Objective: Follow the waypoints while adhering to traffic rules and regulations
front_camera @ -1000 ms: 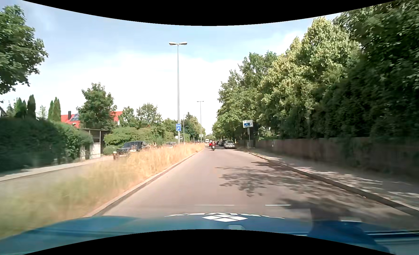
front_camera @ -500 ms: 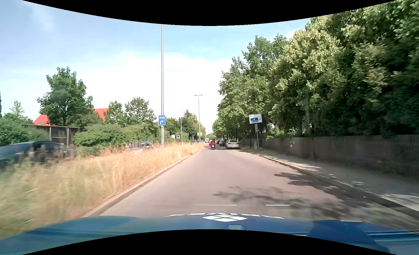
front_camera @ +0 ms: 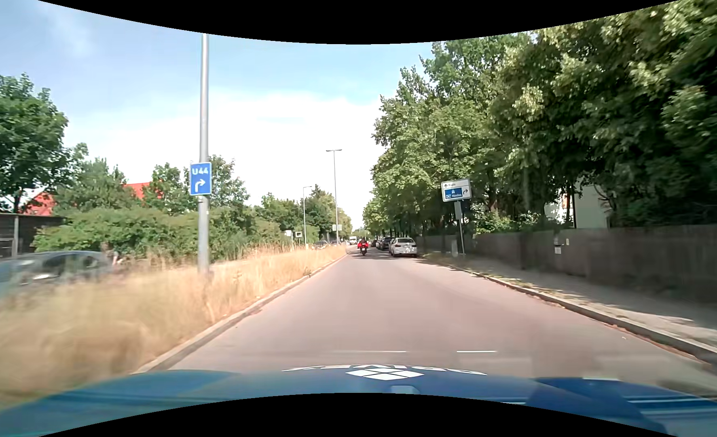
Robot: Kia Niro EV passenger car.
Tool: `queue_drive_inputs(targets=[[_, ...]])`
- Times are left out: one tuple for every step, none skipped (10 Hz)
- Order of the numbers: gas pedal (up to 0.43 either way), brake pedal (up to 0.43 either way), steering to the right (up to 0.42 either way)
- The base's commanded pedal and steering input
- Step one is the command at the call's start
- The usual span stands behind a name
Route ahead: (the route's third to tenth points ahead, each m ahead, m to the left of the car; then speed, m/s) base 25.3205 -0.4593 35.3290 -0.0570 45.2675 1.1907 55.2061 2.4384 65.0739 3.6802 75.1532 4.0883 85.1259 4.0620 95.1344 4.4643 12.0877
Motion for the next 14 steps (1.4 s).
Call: queue_drive_inputs(targets=[[0.028, 0.000, -0.004], [0.028, 0.000, -0.005], [0.028, 0.000, -0.005], [0.028, 0.000, -0.006], [0.028, 0.000, -0.006], [0.020, 0.000, -0.006], [0.020, 0.000, -0.006], [0.020, 0.000, -0.006], [0.020, 0.000, -0.007], [0.020, 0.000, -0.007], [0.020, 0.000, -0.007], [0.020, 0.000, -0.007], [0.020, 0.000, -0.008], [0.020, 0.000, -0.008]])
